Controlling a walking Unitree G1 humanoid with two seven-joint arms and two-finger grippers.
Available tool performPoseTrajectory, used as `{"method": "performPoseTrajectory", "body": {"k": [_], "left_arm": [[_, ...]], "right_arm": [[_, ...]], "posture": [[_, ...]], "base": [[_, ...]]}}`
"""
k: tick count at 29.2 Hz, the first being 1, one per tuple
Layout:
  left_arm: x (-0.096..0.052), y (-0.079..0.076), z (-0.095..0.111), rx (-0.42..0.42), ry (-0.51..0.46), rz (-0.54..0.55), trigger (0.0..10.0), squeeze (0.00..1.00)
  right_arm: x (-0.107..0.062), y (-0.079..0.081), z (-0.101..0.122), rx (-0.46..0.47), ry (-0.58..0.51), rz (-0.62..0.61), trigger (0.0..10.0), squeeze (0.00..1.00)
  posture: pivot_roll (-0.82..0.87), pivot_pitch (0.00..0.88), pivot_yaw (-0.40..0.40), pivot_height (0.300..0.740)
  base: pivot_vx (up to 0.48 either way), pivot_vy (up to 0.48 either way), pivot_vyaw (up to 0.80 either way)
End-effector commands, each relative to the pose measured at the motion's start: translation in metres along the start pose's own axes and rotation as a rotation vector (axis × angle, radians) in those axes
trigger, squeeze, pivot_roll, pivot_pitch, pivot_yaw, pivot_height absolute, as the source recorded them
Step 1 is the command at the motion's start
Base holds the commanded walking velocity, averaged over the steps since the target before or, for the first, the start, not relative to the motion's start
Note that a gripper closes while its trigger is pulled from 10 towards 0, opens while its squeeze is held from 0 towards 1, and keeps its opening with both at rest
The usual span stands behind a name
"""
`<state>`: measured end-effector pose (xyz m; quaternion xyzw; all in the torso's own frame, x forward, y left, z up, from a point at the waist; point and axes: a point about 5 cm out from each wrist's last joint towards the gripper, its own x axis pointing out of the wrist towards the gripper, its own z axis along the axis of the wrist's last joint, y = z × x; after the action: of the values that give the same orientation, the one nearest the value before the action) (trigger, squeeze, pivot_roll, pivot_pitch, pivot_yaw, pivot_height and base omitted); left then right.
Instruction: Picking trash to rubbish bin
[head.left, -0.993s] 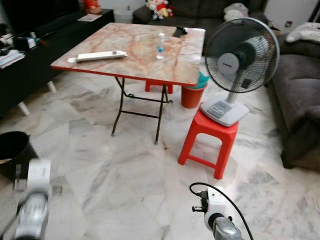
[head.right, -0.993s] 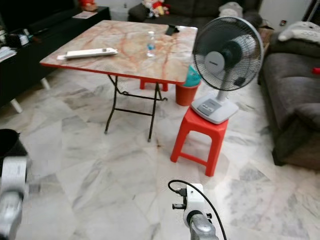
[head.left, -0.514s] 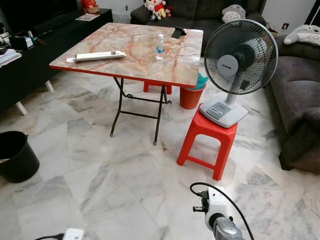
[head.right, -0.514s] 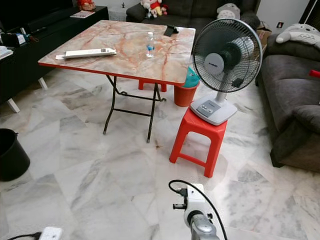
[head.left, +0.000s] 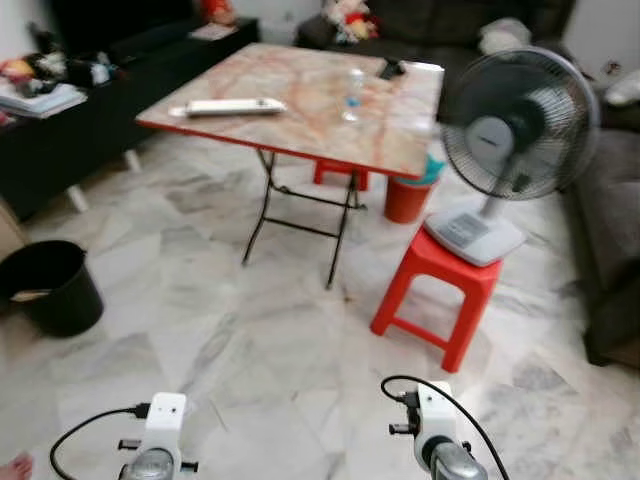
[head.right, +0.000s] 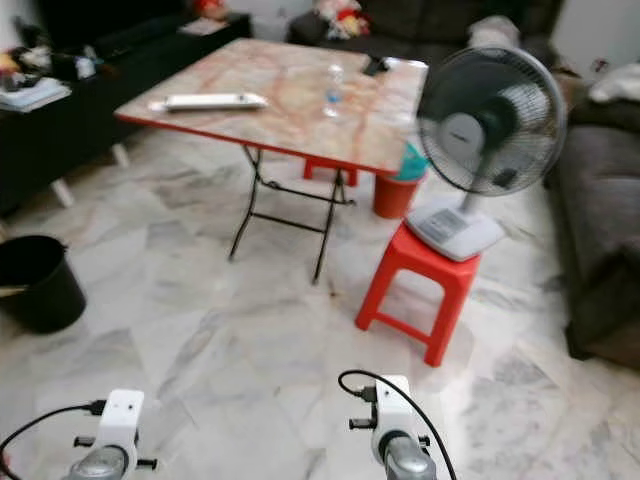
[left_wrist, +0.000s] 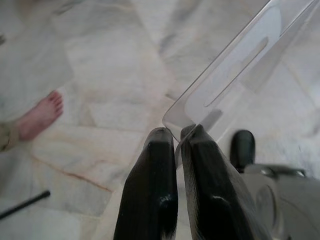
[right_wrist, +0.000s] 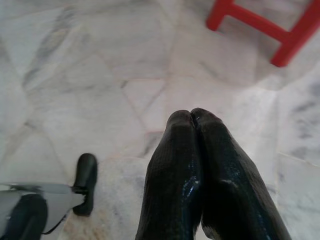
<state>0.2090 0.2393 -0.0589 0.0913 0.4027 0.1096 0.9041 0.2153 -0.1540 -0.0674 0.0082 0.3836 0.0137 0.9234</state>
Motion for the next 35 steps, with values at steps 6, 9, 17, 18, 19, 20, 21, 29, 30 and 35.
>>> {"method": "performPoseTrajectory", "body": {"k": [6,9,17,18,19,20,21,29,30,35], "left_arm": [[0.000,0.003,0.010,-0.046,-0.075,0.041,10.0,0.00],[0.001,0.003,0.014,-0.056,-0.090,0.042,10.0,0.00],[0.001,-0.001,0.019,-0.067,-0.110,0.008,10.0,0.00],[0.002,-0.002,0.019,-0.062,-0.106,0.006,10.0,0.00],[0.002,-0.002,0.019,-0.066,-0.107,0.006,10.0,0.00],[0.002,-0.002,0.020,-0.069,-0.108,0.005,10.0,0.00],[0.002,-0.002,0.020,-0.070,-0.106,0.006,10.0,0.00],[0.002,-0.001,0.019,-0.077,-0.098,0.007,10.0,0.00],[0.002,-0.001,0.019,-0.077,-0.098,0.007,10.0,0.00],[0.002,-0.003,0.015,-0.080,-0.075,-0.010,10.0,0.00]], "right_arm": [[0.000,-0.001,-0.001,0.003,0.006,-0.006,10.0,0.00],[0.000,-0.001,0.000,0.000,0.005,-0.002,10.0,0.00],[0.001,0.001,0.005,-0.002,-0.011,0.003,10.0,0.00],[0.002,0.002,0.006,-0.004,-0.013,0.004,10.0,0.00],[0.002,0.002,0.006,-0.004,-0.014,0.005,10.0,0.00],[0.002,0.002,0.006,-0.004,-0.015,0.006,10.0,0.00],[0.002,0.002,0.006,-0.004,-0.015,0.006,10.0,0.00],[0.003,0.008,0.012,-0.031,-0.038,0.035,10.0,0.00],[0.003,0.008,0.012,-0.031,-0.038,0.035,10.0,0.00],[0.004,0.010,0.015,-0.041,-0.047,0.050,10.0,0.00]], "posture": [[0.04,0.011,-0.039,0.740],[0.04,0.016,-0.042,0.740],[0.04,0.027,-0.038,0.740],[0.05,0.033,-0.037,0.740],[0.05,0.037,-0.038,0.740],[0.05,0.037,-0.038,0.740],[0.05,0.037,-0.038,0.740],[0.05,0.046,-0.041,0.740],[0.05,0.046,-0.041,0.740],[0.05,0.047,-0.042,0.740]], "base": [[0.000,0.000,0.80],[0.000,0.000,0.76],[0.000,0.000,0.69],[0.000,0.000,0.80],[0.000,0.000,0.80],[0.000,0.000,0.80],[0.000,0.000,0.80],[0.000,0.000,0.80],[0.000,0.000,0.80],[0.000,0.000,0.80]]}}
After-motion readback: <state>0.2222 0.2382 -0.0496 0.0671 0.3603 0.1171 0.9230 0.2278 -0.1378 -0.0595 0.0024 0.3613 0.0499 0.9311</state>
